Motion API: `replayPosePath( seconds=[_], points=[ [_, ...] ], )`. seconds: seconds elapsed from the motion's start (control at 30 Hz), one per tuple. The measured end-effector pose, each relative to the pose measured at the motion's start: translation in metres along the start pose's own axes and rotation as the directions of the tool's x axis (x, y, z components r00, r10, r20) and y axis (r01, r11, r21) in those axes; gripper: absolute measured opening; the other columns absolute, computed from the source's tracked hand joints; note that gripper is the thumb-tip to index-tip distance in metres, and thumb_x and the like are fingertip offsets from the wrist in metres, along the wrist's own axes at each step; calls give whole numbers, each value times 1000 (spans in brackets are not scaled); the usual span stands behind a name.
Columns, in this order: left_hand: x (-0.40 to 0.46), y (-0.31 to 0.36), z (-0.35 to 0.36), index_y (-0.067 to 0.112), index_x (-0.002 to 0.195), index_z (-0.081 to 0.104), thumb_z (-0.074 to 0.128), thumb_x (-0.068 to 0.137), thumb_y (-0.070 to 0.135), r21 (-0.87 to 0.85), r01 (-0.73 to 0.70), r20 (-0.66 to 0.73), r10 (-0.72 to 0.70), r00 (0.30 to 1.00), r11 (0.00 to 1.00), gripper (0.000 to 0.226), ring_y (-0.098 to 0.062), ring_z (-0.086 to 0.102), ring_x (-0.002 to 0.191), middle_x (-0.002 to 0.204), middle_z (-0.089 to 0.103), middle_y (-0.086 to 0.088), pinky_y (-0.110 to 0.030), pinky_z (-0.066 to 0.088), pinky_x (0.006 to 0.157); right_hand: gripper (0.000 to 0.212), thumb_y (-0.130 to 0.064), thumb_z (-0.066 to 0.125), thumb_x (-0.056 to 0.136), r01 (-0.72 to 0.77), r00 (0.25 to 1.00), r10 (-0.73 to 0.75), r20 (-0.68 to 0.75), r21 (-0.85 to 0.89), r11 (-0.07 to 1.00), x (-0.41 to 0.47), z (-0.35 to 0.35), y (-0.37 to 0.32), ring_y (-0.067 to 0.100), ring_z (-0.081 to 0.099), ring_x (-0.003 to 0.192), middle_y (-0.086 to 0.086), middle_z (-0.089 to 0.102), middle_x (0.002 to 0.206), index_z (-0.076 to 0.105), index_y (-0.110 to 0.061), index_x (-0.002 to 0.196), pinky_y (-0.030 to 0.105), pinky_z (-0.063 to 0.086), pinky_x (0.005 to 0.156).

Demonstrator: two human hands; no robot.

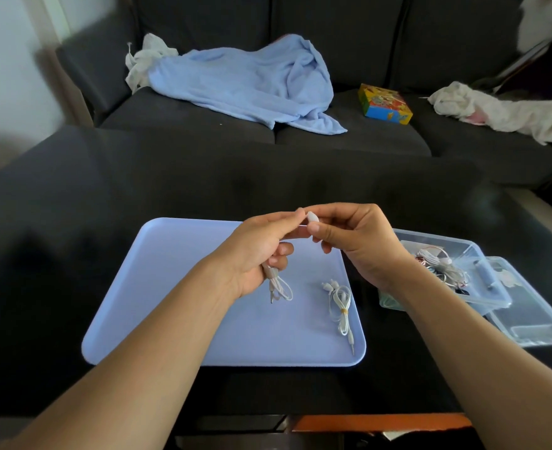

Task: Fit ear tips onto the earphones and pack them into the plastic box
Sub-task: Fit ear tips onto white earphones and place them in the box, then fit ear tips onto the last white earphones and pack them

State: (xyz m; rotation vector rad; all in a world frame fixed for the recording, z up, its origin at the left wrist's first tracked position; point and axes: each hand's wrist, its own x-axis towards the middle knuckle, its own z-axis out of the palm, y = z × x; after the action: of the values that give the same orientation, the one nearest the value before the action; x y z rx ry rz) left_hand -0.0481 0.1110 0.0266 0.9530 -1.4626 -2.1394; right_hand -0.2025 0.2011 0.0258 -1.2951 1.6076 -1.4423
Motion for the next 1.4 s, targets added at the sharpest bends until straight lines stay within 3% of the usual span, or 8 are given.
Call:
replayPosePath(
  seconds=[0.23,0.4,0.73,0.9,0.97,1.03,1.17,1.4],
  points=[
    [0,1,39,2,121,67,35,100,61,-350,154,138,-111,984,924,70,-14,67,71,99,72,-9,-27,51,69,65,-43,72,79,-190,982,191,4,-40,981,-18,-22,-3,18,71,103,0,71,115,56,-24,139,35,61,84],
    [-2,2,63,2,130,60,29,95,72,-412,179,291,-57,955,893,84,-31,62,120,127,67,-17,-45,46,106,72,-15,85,78,-106,994,111,12,-208,972,-37,-33,-6,14,72,99,-8,64,123,53,-29,141,32,62,81],
    [-7,-9,98,22,143,51,39,98,60,-141,103,368,-45,929,985,60,-28,61,123,135,63,-6,-48,47,107,17,-6,72,89,-128,919,76,-386,-111,986,-69,-111,-8,19,74,78,4,78,87,77,-14,103,25,59,70],
    [-1,-19,98,20,120,67,49,102,43,76,-10,122,1,993,997,35,-20,67,111,119,70,-3,-37,58,89,16,-9,74,88,-220,844,-21,-535,-384,897,-71,-149,15,16,70,69,-1,76,81,79,-20,99,28,59,70],
    [5,-25,88,21,110,69,56,99,41,438,-121,-32,150,988,891,26,-15,66,99,108,70,2,-29,55,80,18,-12,74,89,-263,886,-9,-463,-521,812,-71,-151,27,13,69,75,-4,74,85,78,-24,101,25,56,70],
    [7,-31,78,21,109,68,65,90,49,799,-110,-45,242,969,591,34,-15,63,94,103,68,4,-29,50,78,20,-16,75,89,-263,933,41,-358,-600,756,-72,-149,34,11,70,91,-4,73,97,77,-25,108,20,52,75],
    [6,-55,80,7,122,59,67,71,75,981,30,-25,-25,999,194,85,-28,62,105,117,64,-14,-40,50,88,24,-13,72,89,-181,943,-91,-320,-723,667,-64,-135,16,6,63,101,-7,72,111,76,-21,112,19,47,89],
    [16,-70,80,10,108,55,62,94,24,974,-78,79,3,997,215,22,-27,60,94,109,63,-11,-28,41,68,16,-13,71,89,32,989,-121,-82,-688,725,-44,-64,6,5,66,76,-6,73,88,79,-17,103,14,51,72]
  ],
)
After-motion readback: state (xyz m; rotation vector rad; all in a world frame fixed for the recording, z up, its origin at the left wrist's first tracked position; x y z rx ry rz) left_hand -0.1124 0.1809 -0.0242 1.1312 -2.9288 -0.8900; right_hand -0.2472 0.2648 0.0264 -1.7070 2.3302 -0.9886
